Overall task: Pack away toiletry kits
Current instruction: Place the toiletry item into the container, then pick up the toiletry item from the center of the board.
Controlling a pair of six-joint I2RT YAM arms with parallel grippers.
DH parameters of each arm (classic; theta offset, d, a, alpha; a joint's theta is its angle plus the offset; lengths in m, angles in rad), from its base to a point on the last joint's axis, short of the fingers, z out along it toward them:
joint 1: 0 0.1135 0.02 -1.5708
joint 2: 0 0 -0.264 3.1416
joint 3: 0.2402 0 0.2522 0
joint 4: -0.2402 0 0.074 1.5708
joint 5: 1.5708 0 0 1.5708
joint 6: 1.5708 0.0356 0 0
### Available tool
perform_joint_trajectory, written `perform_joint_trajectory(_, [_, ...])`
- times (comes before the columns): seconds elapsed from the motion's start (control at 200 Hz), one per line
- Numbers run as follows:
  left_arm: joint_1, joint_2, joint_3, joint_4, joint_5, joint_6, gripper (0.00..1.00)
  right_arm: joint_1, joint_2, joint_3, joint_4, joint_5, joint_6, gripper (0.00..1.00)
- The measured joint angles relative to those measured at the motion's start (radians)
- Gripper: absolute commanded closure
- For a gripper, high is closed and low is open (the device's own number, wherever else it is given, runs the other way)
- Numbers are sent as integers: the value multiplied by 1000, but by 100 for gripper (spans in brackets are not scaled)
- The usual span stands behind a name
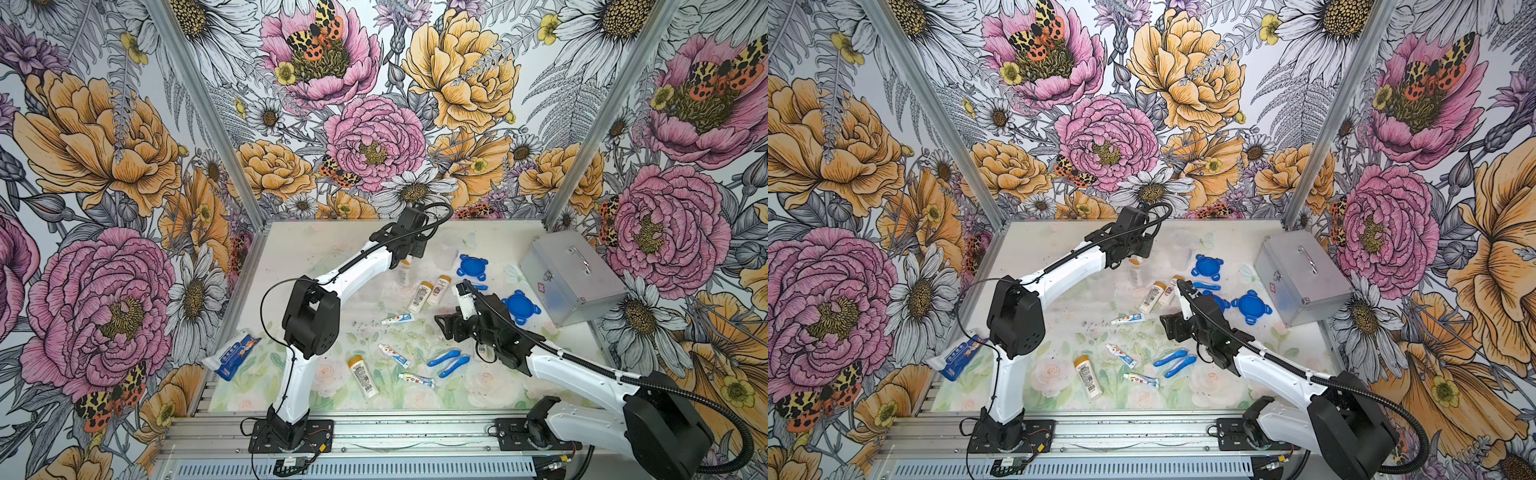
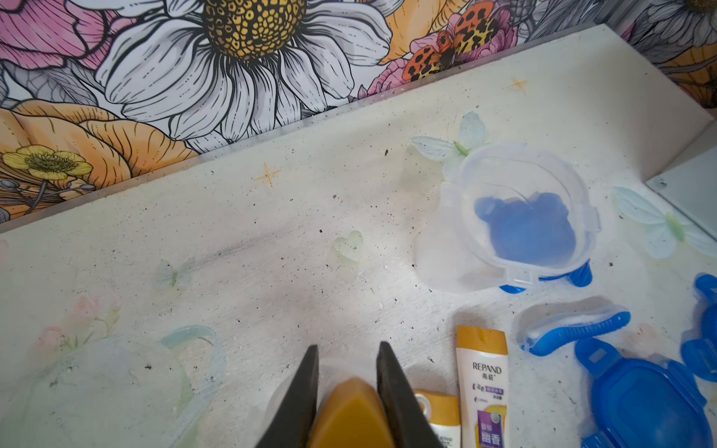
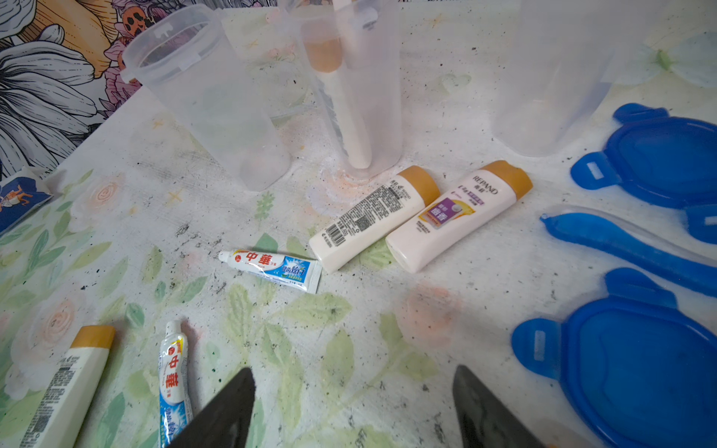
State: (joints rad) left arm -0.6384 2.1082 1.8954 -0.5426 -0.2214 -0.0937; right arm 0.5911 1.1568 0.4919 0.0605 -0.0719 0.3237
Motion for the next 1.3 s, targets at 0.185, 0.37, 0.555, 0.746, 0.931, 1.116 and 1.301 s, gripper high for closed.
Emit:
perform_joint_trajectory(0.185, [0, 2, -21, 13, -1, -4, 65, -12, 17, 19, 0, 0, -3, 21])
perform_joint_trajectory(0.37, [-1, 2, -41, 26, -1, -4, 59, -27, 17, 25, 0, -3, -10, 21])
perform_joint_trajectory(0.555, [-6, 3, -45, 33, -1, -4, 58, -53, 17, 28, -1, -3, -11, 21])
perform_joint_trajectory(0.746, [-5, 3, -45, 37, 8, -13, 47, -63, 10, 34, -42, -3, -10, 21])
perform_joint_trajectory(0.931, [-6, -61, -72, -30, 38, -38, 28, -69, -27, 35, -107, -3, 21, 21])
perform_joint_trajectory(1.116, [-16, -356, -327, -97, 89, -74, 19, -69, -33, 35, -190, -3, 81, 12])
perform_joint_trajectory(1.301, [-55, -546, -584, -128, 153, -133, 18, -72, -32, 35, -248, -4, 110, 10])
